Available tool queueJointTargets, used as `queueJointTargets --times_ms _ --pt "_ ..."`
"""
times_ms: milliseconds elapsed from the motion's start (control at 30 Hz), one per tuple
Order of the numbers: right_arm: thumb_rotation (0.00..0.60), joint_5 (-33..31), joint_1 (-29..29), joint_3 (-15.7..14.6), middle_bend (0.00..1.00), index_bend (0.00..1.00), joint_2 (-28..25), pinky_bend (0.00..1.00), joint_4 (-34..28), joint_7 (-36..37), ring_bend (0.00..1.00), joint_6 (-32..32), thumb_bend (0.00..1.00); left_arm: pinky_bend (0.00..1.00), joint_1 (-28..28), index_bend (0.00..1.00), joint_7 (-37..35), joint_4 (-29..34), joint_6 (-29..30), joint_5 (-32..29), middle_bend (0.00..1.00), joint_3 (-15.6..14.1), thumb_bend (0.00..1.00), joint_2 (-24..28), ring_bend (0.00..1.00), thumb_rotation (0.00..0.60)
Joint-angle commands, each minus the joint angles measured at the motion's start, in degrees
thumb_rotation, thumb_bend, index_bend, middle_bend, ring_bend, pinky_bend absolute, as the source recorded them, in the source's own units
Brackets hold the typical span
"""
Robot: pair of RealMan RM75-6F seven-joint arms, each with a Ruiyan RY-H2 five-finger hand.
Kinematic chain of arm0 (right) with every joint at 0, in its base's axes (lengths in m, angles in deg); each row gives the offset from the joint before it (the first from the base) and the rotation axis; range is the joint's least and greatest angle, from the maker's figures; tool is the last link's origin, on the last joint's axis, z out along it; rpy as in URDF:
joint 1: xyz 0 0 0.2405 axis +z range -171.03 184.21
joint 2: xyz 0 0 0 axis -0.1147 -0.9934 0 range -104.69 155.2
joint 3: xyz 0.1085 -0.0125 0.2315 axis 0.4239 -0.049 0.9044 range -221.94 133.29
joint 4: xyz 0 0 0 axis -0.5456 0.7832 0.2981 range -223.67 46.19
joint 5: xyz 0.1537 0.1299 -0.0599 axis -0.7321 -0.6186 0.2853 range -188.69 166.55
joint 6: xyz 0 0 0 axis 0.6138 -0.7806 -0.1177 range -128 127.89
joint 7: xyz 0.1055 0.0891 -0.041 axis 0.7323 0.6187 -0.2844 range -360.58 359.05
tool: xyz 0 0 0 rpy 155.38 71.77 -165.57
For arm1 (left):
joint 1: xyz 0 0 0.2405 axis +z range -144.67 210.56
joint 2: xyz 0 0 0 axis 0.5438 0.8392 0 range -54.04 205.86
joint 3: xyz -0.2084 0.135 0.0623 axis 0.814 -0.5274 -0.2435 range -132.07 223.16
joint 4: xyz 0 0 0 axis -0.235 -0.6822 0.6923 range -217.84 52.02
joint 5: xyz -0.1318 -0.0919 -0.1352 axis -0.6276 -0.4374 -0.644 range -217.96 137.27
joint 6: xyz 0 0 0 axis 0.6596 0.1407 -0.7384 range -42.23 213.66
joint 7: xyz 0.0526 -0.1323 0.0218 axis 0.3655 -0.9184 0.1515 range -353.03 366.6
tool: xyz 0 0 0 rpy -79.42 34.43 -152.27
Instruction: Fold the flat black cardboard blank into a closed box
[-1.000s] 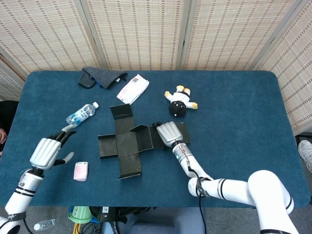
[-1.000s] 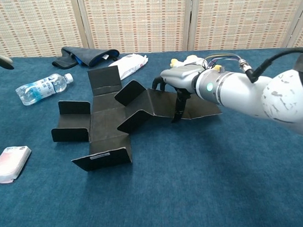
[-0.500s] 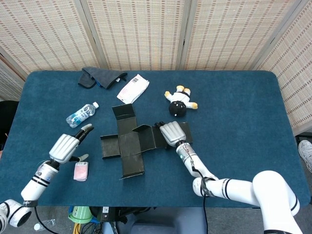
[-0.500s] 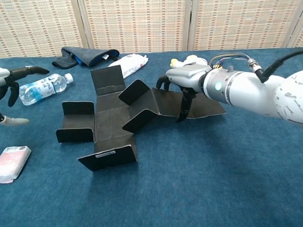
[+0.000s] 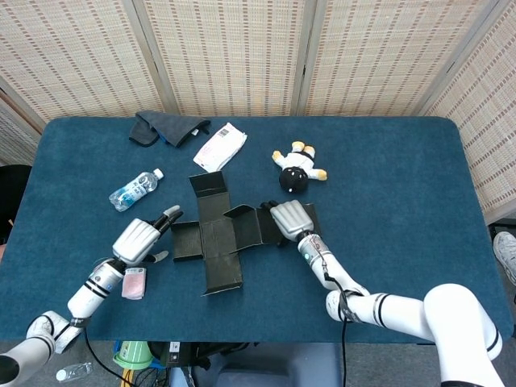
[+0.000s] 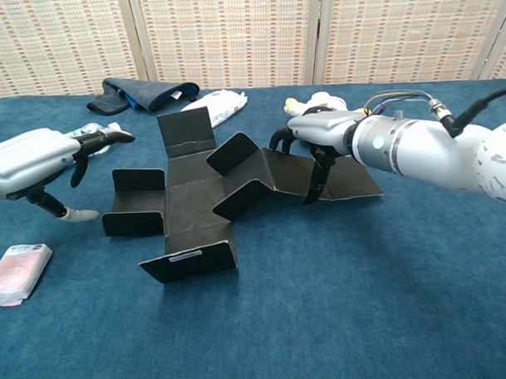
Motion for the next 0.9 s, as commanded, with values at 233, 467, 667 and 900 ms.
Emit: queueJointTargets --times_ms 233,467,667,900 --pt "0.6 0.97 -0.56 0.01 0.28 0.25 -0.04 1.0 0.84 2.01 0.82 0.87 0.02 0.75 -2.0 0.0 -1.74 -8.11 0.42 -0.14 0.0 -1.67 0.16 -5.69 0.57 0.6" --pt "0.6 2.11 -0.95 0.62 0.28 0.25 0.15 1.0 0.72 4.34 0.82 1.29 0.02 0.75 -3.32 0.0 -3.59 -11.07 0.25 -1.0 0.0 -1.93 0.16 -8.29 0.56 0.6" --pt "0.6 2.99 -1.26 0.8 0.28 0.25 0.21 1.0 1.17 5.79 0.82 1.61 0.02 0.75 -3.82 0.0 -4.24 -12.48 0.35 -1.44 0.0 -2.43 0.16 -9.25 0.56 0.6" --pt "0.6 3.67 -1.79 0.39 0.28 0.25 0.14 1.0 2.01 6.64 0.82 2.0 0.02 0.75 -3.72 0.0 -2.76 -13.8 0.26 -2.32 0.0 -2.69 0.16 -8.59 0.56 0.6"
